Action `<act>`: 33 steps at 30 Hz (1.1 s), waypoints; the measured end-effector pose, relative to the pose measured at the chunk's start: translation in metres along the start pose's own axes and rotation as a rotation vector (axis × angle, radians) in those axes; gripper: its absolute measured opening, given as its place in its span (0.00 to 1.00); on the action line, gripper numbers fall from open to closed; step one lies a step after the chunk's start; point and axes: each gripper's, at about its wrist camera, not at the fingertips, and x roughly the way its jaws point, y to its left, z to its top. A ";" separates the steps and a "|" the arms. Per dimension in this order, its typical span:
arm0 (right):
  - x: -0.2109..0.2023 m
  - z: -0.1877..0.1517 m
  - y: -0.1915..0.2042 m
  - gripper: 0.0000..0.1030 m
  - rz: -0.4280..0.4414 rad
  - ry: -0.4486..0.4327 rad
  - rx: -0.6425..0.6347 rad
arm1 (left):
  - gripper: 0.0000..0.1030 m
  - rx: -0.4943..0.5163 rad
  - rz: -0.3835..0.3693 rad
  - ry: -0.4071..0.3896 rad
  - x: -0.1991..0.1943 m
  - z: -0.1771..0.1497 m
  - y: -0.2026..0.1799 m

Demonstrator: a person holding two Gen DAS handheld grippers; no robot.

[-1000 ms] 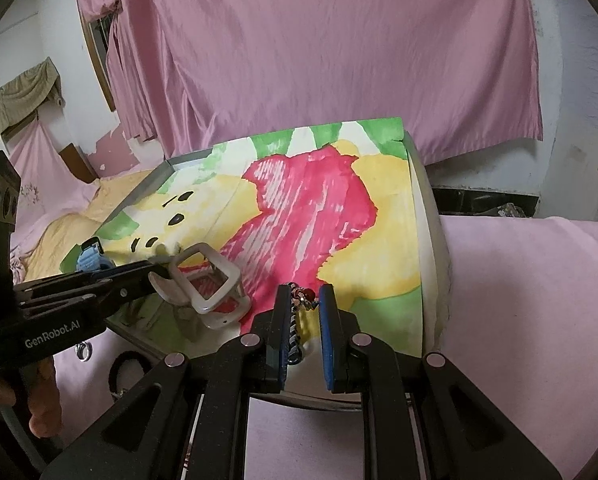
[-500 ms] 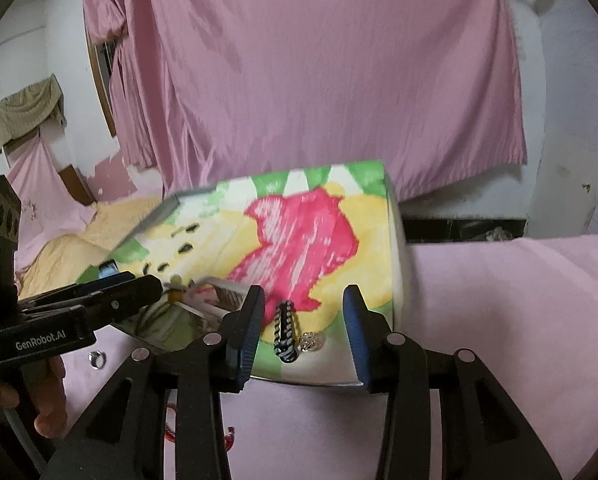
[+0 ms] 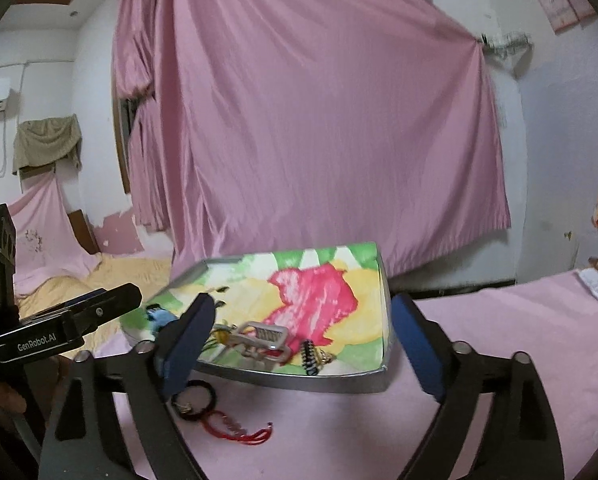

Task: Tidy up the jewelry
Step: 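Lift both open tools out of the tray and back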

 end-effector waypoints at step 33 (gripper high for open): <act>-0.063 -0.074 0.034 0.95 -0.012 0.057 -0.037 | 1.00 0.059 0.102 -0.040 -0.090 -0.077 0.034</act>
